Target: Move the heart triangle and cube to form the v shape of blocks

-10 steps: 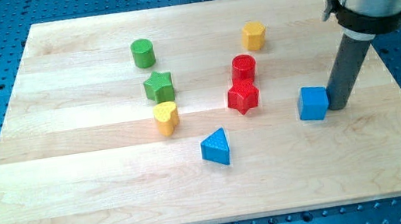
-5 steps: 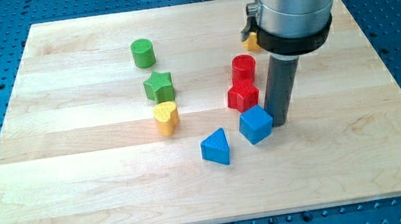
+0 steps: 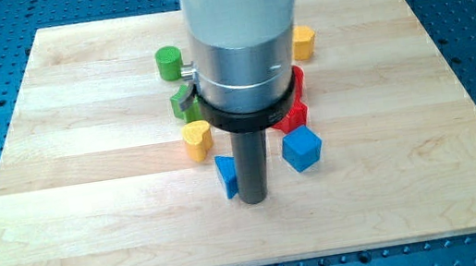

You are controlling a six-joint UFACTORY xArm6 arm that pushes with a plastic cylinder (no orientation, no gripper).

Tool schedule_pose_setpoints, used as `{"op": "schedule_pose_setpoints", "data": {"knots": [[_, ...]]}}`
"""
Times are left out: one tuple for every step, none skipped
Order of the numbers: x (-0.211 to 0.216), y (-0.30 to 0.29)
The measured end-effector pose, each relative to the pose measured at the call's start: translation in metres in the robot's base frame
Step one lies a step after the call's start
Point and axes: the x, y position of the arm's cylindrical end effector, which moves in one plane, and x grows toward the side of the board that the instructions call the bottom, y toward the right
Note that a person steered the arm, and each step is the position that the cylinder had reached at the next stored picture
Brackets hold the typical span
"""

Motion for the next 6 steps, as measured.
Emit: {"op": "schedule_pose_setpoints", "data": {"knots": [[0.011,0.008],[0.016,0.065],[-0.010,0.098],[-0.031,0.102],[-0.036,0.102],[-0.039,0.093]]}}
